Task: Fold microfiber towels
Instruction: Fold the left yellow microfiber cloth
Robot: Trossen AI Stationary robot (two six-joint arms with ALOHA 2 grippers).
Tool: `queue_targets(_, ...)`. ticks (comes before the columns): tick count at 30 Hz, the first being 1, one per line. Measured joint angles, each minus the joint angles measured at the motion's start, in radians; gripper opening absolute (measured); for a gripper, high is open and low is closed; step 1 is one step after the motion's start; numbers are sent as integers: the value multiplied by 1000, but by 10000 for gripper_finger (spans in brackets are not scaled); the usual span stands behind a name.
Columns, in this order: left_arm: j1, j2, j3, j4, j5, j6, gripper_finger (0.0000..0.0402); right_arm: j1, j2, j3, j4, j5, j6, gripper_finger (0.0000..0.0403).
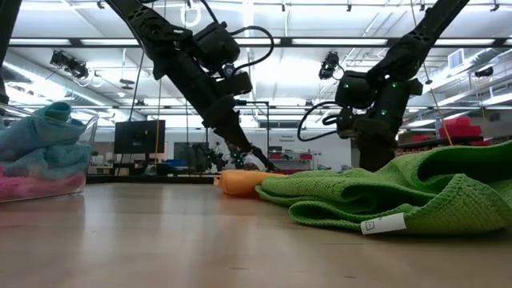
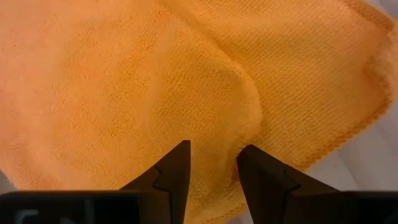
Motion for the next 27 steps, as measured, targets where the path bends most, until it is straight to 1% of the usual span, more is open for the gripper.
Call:
queue_targets(5, 0, 0, 0, 0, 0, 1, 21, 0, 0, 0, 18, 0, 0, 137)
queue_targets(7, 0, 0, 0, 0, 0, 1, 19, 1, 0, 0, 26, 0, -2, 128)
queue_targets(9, 0, 0, 0, 0, 0, 1, 19, 2, 0, 0, 29, 9, -3, 110)
queue_targets(14, 0, 0, 0, 0, 0, 1, 27, 1, 0, 0, 29, 45, -4, 45)
queue_targets(17, 0, 0, 0, -1, 0, 1, 31, 1, 0, 0, 29, 65, -4, 25)
queue_targets(21, 0, 0, 0, -12, 0, 1, 28, 1, -6, 0, 24, 73, -15, 10)
queue_targets(27, 0, 0, 0, -24, 0, 1, 18, 1, -71, 0, 13, 106, -14, 7)
